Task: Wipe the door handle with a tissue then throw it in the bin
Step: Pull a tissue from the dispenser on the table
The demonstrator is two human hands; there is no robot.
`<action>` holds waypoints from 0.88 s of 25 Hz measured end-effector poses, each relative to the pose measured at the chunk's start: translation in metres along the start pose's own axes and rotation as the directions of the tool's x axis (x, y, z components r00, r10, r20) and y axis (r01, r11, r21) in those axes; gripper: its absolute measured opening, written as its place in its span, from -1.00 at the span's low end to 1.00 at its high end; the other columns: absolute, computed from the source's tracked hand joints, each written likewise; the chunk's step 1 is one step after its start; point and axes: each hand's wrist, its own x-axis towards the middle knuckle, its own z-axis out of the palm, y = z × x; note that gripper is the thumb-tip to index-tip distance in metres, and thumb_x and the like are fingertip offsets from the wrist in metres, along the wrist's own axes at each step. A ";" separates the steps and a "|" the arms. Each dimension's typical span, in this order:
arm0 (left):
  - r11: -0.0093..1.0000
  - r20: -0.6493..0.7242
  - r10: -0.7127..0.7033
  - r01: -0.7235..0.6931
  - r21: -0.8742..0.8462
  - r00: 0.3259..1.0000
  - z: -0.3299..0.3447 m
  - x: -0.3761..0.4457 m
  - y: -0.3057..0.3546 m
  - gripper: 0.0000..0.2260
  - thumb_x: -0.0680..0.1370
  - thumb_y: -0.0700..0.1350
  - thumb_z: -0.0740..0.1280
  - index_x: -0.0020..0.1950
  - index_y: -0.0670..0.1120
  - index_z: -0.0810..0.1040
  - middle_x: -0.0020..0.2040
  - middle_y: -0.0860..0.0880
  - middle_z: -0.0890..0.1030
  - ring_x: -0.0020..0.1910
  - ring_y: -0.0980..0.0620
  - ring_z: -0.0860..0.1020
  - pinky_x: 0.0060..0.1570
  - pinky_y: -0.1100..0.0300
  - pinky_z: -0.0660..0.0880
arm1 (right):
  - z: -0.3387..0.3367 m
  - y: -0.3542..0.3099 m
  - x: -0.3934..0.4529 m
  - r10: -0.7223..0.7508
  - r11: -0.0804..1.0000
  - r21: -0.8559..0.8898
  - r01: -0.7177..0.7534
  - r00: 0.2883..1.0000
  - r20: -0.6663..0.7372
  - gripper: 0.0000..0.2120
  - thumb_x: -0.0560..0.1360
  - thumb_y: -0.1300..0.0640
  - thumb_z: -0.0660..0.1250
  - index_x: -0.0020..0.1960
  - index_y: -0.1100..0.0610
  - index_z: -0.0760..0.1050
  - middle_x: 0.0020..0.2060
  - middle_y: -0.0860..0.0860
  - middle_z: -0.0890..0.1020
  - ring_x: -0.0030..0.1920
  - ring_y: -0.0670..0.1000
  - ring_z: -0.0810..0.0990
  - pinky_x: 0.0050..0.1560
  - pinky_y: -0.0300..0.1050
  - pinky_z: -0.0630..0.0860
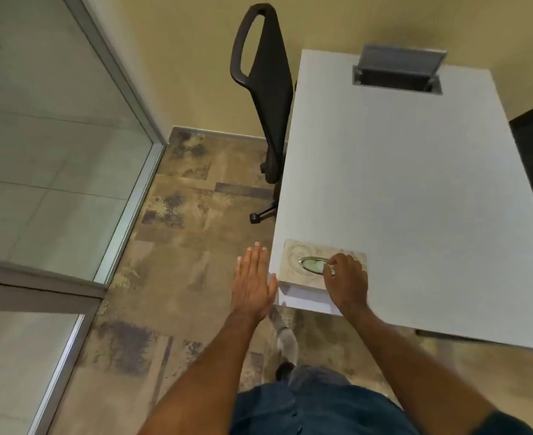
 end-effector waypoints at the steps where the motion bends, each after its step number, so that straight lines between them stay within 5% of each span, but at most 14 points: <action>1: 1.000 0.025 -0.007 0.007 -0.013 1.000 0.007 0.009 0.006 -0.42 0.80 0.06 0.05 0.75 -0.08 -0.09 0.76 -0.08 -0.11 0.75 -0.05 -0.12 0.71 -0.03 -0.25 | 0.001 0.004 0.008 0.020 0.999 -0.033 -0.020 1.000 0.003 -0.81 0.58 -0.03 0.37 0.02 0.10 0.60 0.01 0.07 0.69 0.09 0.18 0.60 0.10 0.12 0.51; 4: 0.997 0.100 -0.002 0.009 -0.075 0.995 0.020 0.027 0.021 -0.43 0.79 0.03 0.11 0.74 -0.08 0.00 0.76 -0.09 0.01 0.75 -0.08 -0.03 0.72 -0.06 -0.11 | 0.008 0.009 0.018 0.070 0.992 -0.109 -0.069 0.998 0.009 -0.73 0.56 -0.17 0.38 -0.08 0.03 0.64 -0.08 -0.02 0.72 0.01 0.13 0.65 0.12 0.08 0.48; 8: 0.994 0.203 0.013 0.008 -0.106 0.979 0.033 0.044 0.033 -0.43 0.78 0.02 0.18 0.73 -0.06 0.06 0.75 -0.10 0.09 0.73 -0.12 0.05 0.70 -0.10 0.09 | 0.015 0.014 0.028 0.031 0.998 -0.062 -0.029 0.999 0.030 -0.78 0.57 -0.12 0.38 -0.06 0.00 0.68 -0.08 -0.03 0.73 -0.06 0.09 0.66 0.07 0.06 0.53; 17: 0.998 0.226 0.012 0.001 -0.055 0.974 0.030 0.050 0.038 -0.40 0.76 0.05 0.24 0.73 -0.03 0.05 0.73 -0.10 0.13 0.71 -0.12 0.12 0.69 -0.06 0.19 | 0.013 0.015 0.027 0.044 0.981 0.189 -0.040 0.999 -0.018 -0.88 0.57 0.00 0.43 -0.12 -0.02 0.56 -0.12 -0.06 0.73 -0.20 0.00 0.66 -0.18 0.03 0.67; 22: 0.999 0.234 -0.003 0.015 -0.049 0.972 0.027 0.046 0.041 -0.39 0.76 0.05 0.25 0.73 -0.03 0.05 0.73 -0.09 0.13 0.71 -0.13 0.11 0.67 -0.08 0.22 | 0.010 0.007 0.023 0.153 0.957 0.246 -0.155 0.988 0.026 -0.85 0.66 -0.04 0.23 -0.05 -0.01 0.42 -0.09 0.00 0.71 -0.19 0.10 0.71 -0.30 0.04 0.68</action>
